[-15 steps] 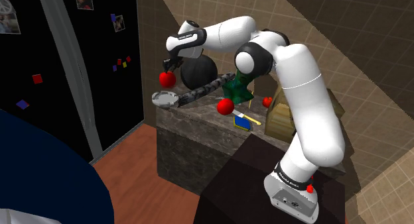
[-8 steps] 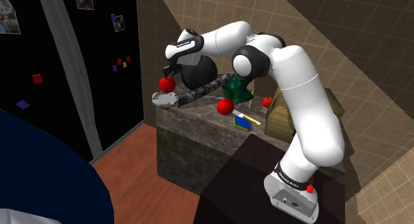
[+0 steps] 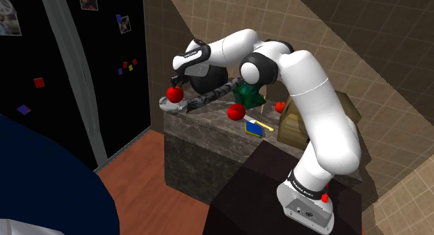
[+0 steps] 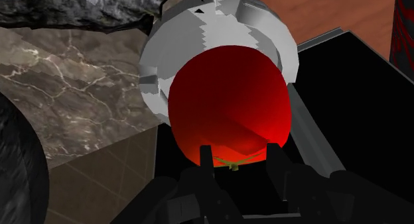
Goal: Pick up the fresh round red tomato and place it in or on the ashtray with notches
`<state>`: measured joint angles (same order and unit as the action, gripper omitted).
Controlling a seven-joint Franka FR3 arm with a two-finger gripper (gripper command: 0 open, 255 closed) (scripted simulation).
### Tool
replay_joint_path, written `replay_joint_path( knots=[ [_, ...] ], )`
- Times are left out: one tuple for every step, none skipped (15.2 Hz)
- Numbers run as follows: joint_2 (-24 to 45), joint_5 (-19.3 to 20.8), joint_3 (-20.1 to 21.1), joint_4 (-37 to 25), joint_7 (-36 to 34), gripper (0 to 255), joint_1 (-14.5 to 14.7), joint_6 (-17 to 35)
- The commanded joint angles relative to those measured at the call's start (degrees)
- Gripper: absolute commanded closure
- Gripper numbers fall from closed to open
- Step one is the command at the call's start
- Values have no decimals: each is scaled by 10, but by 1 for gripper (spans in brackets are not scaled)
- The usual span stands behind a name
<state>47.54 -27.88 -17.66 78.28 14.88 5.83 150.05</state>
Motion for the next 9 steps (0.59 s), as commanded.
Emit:
replay_joint_path(
  knots=[
    [10, -3, 4, -2, 3, 255, -2, 9],
    [14, -5, 6, -2, 5, 255, -4, 13],
    [15, -5, 7, -2, 5, 255, -4, 14],
    [15, -5, 7, -2, 5, 255, -4, 14],
    [15, -5, 7, -2, 5, 255, -4, 14],
    [15, -5, 7, -2, 5, 255, -4, 14],
    [15, -5, 7, -2, 5, 255, -4, 14],
    [15, -5, 7, -2, 5, 255, -4, 14],
    [15, -5, 7, -2, 5, 255, -4, 14]
  ],
)
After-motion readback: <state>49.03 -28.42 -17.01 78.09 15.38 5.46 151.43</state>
